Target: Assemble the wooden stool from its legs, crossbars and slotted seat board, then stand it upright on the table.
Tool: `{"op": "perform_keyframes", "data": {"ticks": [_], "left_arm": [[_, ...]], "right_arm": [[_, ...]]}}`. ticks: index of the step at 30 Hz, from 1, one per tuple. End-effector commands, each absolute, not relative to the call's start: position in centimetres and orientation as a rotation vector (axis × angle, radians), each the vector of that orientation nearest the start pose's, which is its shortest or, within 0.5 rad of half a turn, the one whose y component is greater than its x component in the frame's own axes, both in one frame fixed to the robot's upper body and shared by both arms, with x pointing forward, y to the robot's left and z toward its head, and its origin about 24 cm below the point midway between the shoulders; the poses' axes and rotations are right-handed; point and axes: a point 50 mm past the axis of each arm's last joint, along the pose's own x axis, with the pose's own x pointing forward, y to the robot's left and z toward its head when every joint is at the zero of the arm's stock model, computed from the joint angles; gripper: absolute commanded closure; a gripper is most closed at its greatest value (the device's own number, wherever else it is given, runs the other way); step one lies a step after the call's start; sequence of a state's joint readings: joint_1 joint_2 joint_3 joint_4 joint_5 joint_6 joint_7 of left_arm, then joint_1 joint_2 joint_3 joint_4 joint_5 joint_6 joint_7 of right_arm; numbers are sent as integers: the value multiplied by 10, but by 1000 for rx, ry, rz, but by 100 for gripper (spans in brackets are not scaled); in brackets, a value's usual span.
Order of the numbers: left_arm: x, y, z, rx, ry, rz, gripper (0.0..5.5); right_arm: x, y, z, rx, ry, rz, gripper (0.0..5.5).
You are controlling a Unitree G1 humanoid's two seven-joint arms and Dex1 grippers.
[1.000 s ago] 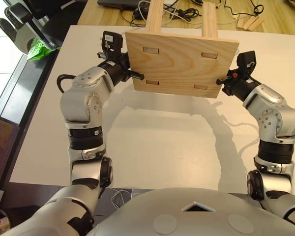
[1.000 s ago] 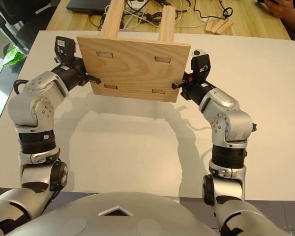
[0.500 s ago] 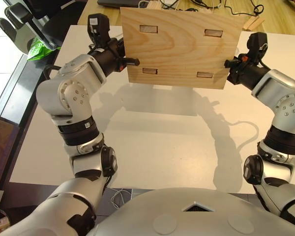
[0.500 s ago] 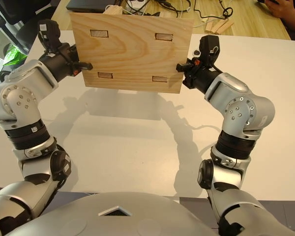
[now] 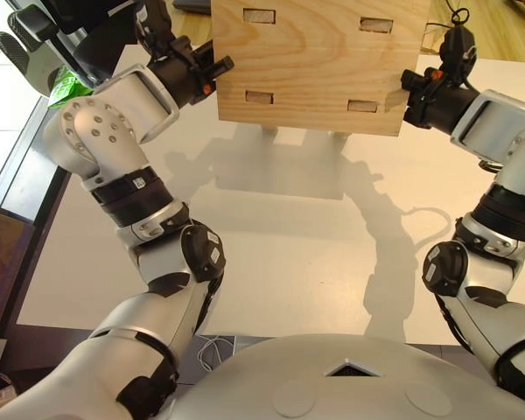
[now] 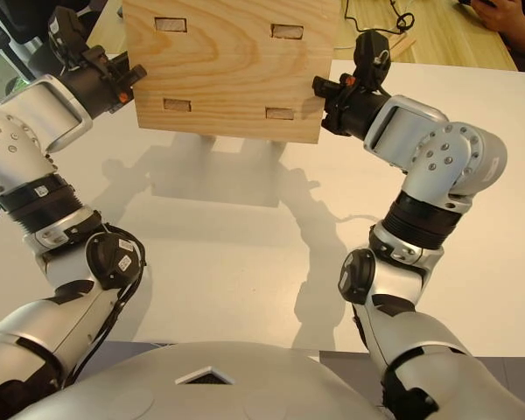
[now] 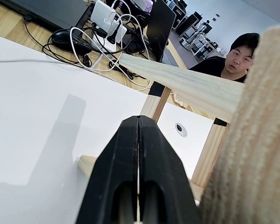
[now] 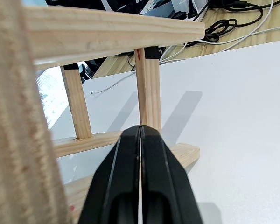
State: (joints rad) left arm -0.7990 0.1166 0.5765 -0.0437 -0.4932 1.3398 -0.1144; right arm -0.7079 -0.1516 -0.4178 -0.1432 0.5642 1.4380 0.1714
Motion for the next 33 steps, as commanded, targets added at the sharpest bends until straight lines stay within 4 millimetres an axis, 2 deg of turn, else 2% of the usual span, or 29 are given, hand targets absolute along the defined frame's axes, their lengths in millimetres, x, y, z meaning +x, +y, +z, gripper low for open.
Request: {"op": "perform_keyframes", "data": {"ticks": [1,11,24,33], "left_arm": [[335,156,199,-557,367,-444,550],[330,151,206,-424,462,-529,550],[330,160,221,-394,520,-539,550],[340,172,226,-455,568,-485,550]], "right_arm": [[319,-136,189,418,466,569,545],[324,-131,202,342,500,586,545],[333,-122,216,267,632,633,545],[351,-114,245,223,761,686,545]]}}
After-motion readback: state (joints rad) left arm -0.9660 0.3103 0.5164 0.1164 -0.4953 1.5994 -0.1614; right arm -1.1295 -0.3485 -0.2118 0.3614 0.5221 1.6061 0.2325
